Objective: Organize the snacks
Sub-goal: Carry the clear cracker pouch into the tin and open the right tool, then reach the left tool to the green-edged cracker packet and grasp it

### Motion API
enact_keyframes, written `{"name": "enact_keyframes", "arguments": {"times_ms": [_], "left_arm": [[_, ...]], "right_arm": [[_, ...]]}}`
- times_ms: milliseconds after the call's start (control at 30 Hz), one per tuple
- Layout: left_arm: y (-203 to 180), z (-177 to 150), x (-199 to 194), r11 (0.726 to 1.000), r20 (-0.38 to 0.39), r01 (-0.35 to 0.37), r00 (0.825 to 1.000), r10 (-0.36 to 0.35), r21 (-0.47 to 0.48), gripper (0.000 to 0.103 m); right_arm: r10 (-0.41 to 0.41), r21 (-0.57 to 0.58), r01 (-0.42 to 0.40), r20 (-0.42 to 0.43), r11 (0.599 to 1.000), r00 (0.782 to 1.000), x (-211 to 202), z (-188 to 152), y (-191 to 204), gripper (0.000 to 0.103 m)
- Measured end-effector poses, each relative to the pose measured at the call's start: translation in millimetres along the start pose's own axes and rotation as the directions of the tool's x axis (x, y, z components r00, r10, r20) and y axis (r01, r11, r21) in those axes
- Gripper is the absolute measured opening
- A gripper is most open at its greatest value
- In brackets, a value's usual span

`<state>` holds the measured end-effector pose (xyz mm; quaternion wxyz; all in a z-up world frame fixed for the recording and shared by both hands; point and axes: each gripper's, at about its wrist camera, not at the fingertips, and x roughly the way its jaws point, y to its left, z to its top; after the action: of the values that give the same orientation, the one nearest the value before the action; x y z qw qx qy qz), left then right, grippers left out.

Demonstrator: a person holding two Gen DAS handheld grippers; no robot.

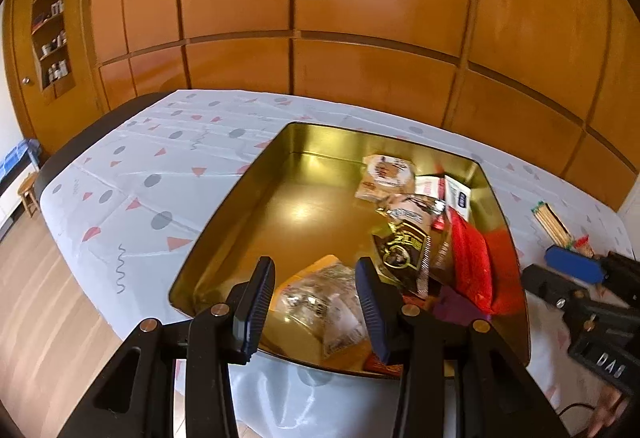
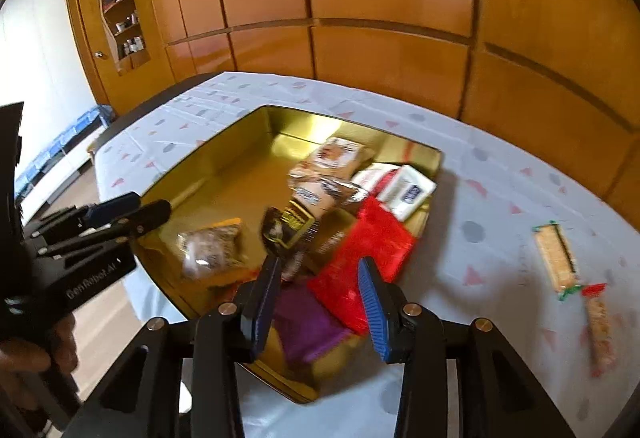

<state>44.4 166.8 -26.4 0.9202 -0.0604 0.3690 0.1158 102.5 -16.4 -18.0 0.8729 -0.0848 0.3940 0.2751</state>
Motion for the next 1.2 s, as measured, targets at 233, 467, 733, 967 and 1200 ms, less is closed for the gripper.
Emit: {"name": "enact_keyframes", "arguments": {"times_ms": [233, 467, 733, 967, 1200], "left_arm": [[-15.0, -5.2, -1.7, 0.999, -0.012, 0.024, 1.0, -0.024, 0.04, 0.042], [-31.7, -9.4, -7.2, 0.995, -0.018, 0.051, 0.999, -0.05, 0.082, 0.042], [-54.4, -11.1, -13.6, 0.988, -0.015, 0.072, 0.997, -0.07, 0.136, 0.042], [-71.9, -9.1, -16.2, 0.981, -0.017, 0.078, 0.997, -0.077, 0.175, 0.042], [-94.2, -9.1, -17.7, 0.971, -0.031, 0.093, 0.996, -0.089, 0.22, 0.042]], "right_arm": [[-0.066, 0.019, 0.066, 0.009, 0.998, 0.998, -19.1, -10.5, -37.4, 0.051], [-0.16, 0.026, 0.16, -0.002, 0.987, 0.987, -33.7, -20.3, -78.6, 0.059], [-0.265, 0.036, 0.265, -0.022, 0.963, 0.964, -50.0, -32.1, -125.0, 0.061], [-0.36, 0.023, 0.36, -0.021, 0.933, 0.933, -64.1, -34.7, -174.4, 0.065], [-0.452, 0.095, 0.457, -0.065, 0.885, 0.89, -60.2, -49.4, -255.0, 0.066]]}}
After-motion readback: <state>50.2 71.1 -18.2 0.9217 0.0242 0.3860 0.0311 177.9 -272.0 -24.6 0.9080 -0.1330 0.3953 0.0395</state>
